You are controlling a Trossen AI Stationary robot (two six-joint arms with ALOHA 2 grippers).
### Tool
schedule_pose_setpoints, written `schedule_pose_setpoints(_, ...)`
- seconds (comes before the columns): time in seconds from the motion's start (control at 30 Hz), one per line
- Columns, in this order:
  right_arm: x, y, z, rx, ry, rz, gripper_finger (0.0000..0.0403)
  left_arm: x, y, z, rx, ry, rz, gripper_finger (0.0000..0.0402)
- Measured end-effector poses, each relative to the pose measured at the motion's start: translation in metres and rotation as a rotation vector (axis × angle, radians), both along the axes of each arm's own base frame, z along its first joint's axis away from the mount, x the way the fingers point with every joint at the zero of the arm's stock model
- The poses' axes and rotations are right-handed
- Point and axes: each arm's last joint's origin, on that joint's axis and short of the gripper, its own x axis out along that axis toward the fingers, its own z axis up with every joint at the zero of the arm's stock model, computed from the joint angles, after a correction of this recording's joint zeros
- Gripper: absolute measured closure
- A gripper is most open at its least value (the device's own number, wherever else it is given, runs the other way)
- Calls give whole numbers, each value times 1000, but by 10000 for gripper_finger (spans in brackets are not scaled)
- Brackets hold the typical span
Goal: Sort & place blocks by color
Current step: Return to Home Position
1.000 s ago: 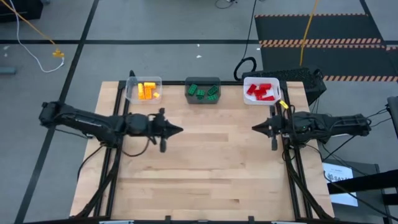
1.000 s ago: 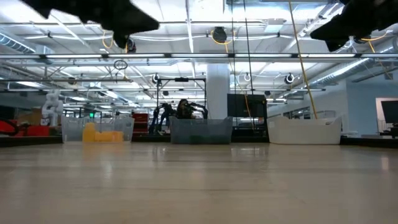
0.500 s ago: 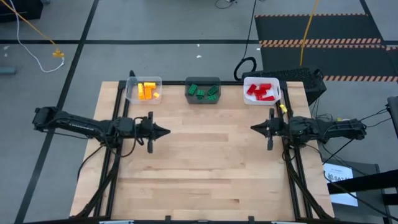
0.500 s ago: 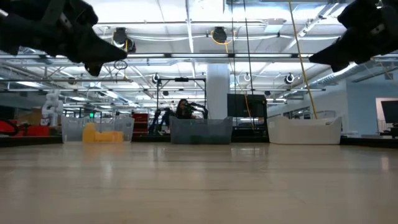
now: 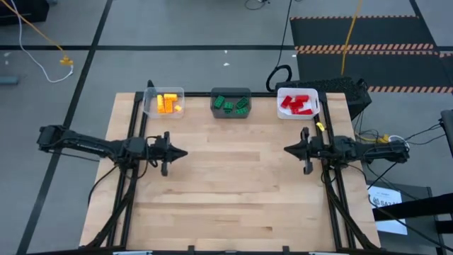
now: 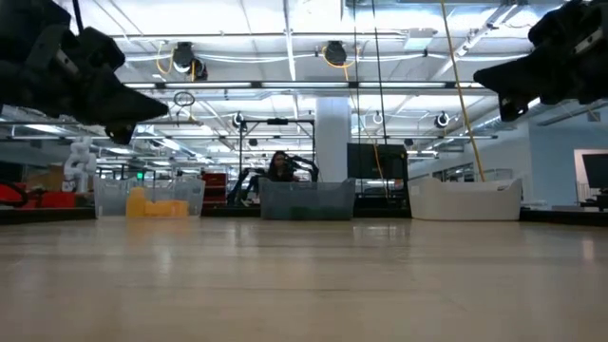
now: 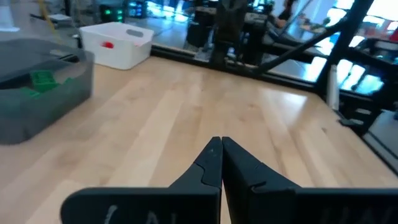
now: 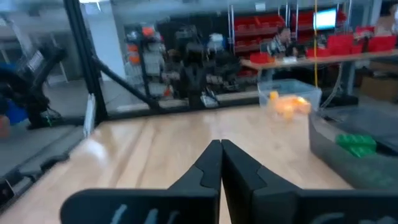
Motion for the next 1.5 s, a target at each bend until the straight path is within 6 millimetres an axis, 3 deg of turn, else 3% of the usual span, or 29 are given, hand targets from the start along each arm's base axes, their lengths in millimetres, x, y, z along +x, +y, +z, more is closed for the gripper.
schedule_pose_setpoints(0.53,0,2,2,-44,-27,74,403,-9,-9,9,98,-74,-102,401)
schedule_pose_setpoints(0.73,0,2,1,-44,-18,72,403,-16,-8,5,75,-28,-58,401)
schedule_pose_setpoints(1.03,0,0,1,-59,-18,17,403,-27,-6,14,125,-127,-75,401)
schedule_pose_setpoints(1.5,0,0,2,-39,-25,14,403,-35,-1,13,110,-128,-53,401)
